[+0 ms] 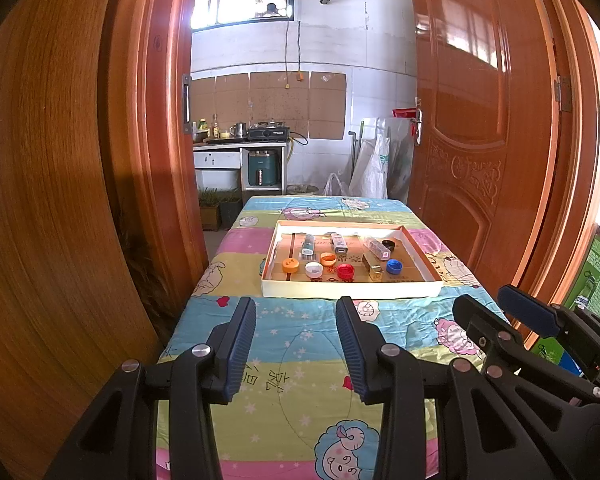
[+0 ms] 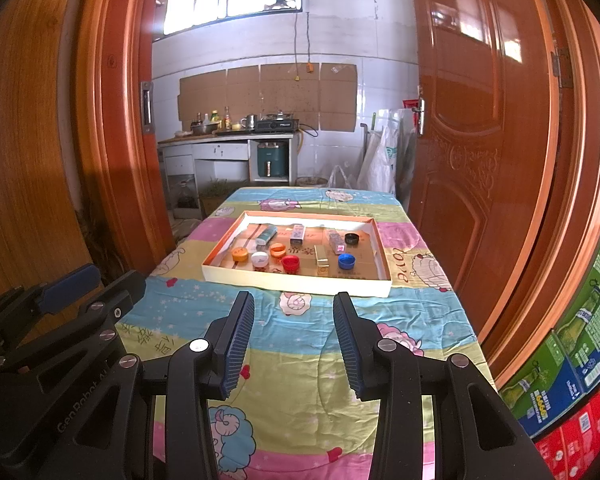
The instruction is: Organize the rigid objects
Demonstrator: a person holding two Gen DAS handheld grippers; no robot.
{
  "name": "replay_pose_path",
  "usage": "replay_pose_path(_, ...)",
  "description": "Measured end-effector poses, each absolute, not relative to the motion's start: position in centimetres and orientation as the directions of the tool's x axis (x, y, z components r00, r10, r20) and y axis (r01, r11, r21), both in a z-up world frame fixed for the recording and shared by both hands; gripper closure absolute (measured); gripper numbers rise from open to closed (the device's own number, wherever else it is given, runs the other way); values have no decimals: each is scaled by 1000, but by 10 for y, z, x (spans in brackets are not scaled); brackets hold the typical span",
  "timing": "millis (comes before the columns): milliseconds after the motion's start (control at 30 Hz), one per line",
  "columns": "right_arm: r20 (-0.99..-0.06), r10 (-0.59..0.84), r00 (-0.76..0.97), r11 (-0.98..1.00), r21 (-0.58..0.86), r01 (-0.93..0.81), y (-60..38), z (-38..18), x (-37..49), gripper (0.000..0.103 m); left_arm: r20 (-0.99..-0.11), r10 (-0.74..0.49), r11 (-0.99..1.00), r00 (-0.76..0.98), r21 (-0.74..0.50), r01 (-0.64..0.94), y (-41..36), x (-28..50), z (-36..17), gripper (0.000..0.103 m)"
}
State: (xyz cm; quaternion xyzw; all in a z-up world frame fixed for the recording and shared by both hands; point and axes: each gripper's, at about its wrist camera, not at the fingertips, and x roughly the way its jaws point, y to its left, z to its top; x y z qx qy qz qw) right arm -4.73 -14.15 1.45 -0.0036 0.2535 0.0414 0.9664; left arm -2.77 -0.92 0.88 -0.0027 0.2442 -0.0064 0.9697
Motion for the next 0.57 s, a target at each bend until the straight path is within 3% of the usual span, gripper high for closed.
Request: replay_pose_path(567, -487, 79, 870, 996, 10, -85, -139, 14, -47, 60, -461, -1, 1000, 888, 2, 2, -12, -32, 7, 62)
